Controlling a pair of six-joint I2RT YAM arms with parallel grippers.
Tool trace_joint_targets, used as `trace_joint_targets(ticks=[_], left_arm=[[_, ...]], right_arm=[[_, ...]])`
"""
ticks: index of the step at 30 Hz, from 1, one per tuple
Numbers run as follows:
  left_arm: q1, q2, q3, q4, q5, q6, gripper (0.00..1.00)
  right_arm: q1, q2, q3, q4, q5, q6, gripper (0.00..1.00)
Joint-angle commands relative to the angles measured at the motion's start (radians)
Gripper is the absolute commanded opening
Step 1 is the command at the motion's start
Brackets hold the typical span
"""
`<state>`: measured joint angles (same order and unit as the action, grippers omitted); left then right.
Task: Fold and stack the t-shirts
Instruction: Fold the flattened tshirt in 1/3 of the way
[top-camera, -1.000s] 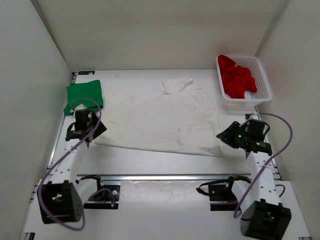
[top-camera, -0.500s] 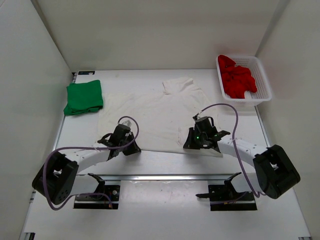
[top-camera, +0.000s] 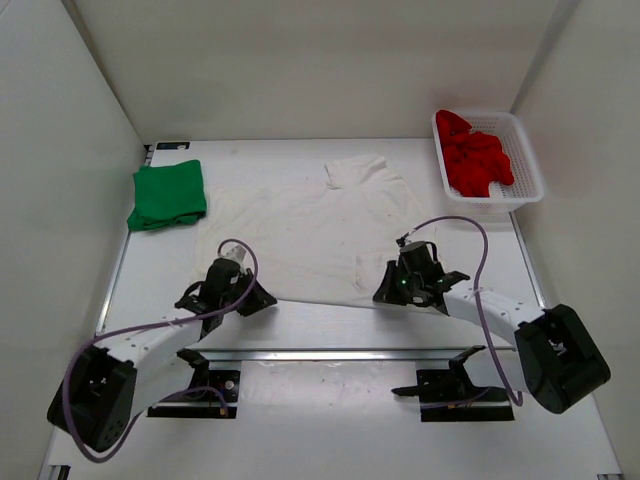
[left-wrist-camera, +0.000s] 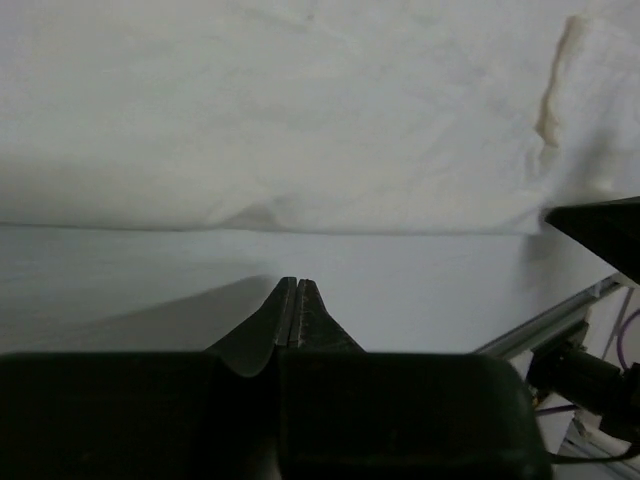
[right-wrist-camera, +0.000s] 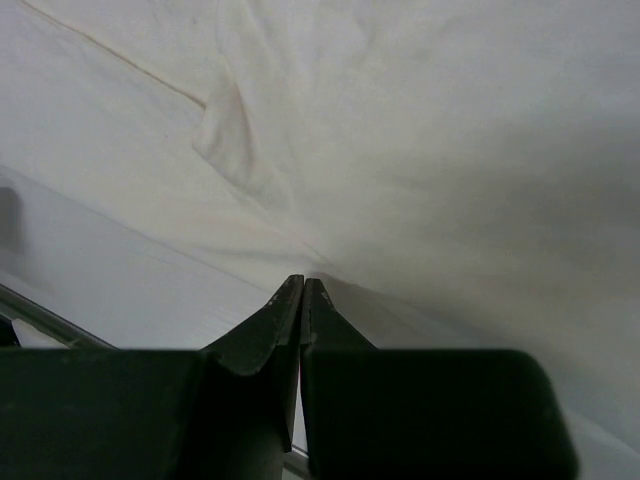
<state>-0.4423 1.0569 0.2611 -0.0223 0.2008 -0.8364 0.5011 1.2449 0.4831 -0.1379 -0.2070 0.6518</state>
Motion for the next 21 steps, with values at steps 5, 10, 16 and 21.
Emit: trace_joint_targets(ticks=[5, 10, 16, 21], left_arm=[[0.053, 0.041, 0.219, -0.068, -0.05, 0.071, 0.05], [0.02, 0.236, 0.259, -0.002, -0.038, 0.062, 0.01], [0.031, 0.281, 0.187, 0.053, -0.052, 0.057, 0.0], [0.034, 0.265, 0.074, 0.07, -0.029, 0.053, 0.0]], right_arm=[[-0.012, -0.082, 0.032, 0.003, -0.002, -0.014, 0.0], [0.091, 0.054, 0.156, 0.044, 0.003, -0.04, 0.0], [0.181, 0.284, 0.29, 0.132, -0.002, -0.058, 0.0], [0.218, 0.349, 0.273, 0.132, 0.011, -0.041, 0.0]])
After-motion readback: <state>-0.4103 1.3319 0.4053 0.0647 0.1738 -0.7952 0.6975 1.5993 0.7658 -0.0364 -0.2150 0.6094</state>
